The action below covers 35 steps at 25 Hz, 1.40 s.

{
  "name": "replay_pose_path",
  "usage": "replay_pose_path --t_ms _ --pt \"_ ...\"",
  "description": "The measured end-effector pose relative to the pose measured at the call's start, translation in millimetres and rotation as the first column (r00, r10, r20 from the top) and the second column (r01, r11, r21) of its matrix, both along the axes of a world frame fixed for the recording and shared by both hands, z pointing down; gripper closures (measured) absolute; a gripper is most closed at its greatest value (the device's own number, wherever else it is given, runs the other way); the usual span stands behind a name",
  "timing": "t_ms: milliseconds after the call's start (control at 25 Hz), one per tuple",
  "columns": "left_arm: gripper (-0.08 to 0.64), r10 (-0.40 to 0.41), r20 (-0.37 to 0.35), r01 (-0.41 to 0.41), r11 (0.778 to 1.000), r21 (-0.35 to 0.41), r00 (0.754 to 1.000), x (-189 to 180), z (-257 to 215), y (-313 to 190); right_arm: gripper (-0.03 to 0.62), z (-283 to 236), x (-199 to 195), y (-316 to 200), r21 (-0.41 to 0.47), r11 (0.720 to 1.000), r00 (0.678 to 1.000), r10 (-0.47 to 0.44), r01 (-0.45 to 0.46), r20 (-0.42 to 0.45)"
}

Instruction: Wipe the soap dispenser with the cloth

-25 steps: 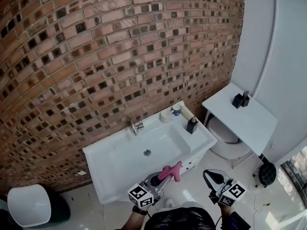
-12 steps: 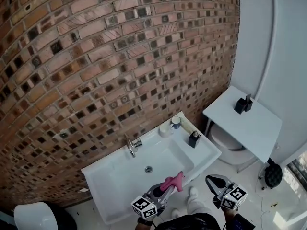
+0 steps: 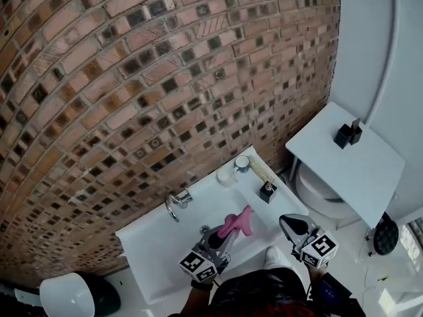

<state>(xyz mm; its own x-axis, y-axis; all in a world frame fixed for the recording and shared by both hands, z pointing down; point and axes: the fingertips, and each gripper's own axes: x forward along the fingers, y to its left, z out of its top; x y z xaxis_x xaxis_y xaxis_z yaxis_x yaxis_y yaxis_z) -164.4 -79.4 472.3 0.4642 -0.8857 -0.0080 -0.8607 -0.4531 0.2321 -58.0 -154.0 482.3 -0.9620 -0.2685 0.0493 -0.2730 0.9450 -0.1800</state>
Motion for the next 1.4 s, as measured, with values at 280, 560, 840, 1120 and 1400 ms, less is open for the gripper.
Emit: replay_pose_path --t_ms 280,560,840,1120,1400 --pt "0.514 -0.052 0.01 0.052 0.999 -0.009 0.999 11 -6 -69 0.591 12 3 -74 0.007 1.0 1.0 0.002 -0.002 -0.03" --pt "0.514 -0.086 -0.004 0.085 0.993 -0.08 0.996 -19 22 -74 0.312 130 -33 -117 0.077 0.997 0.927 0.054 -0.028 -0.372" --pt "0.514 -0.211 -0.004 0.21 0.972 -0.106 0.977 -47 27 -51 0.175 279 -72 -149 -0.121 0.992 0.8 -0.054 -0.023 -0.598" --pt "0.514 -0.29 0.017 0.29 0.949 -0.125 0.957 -65 29 -38 0.14 358 -108 -165 -0.131 0.991 0.719 -0.067 -0.033 -0.692" --pt "0.514 -0.313 0.028 0.314 0.94 -0.131 0.949 -85 28 -39 0.287 321 -110 -159 -0.08 0.997 0.807 -0.032 -0.02 -0.589"
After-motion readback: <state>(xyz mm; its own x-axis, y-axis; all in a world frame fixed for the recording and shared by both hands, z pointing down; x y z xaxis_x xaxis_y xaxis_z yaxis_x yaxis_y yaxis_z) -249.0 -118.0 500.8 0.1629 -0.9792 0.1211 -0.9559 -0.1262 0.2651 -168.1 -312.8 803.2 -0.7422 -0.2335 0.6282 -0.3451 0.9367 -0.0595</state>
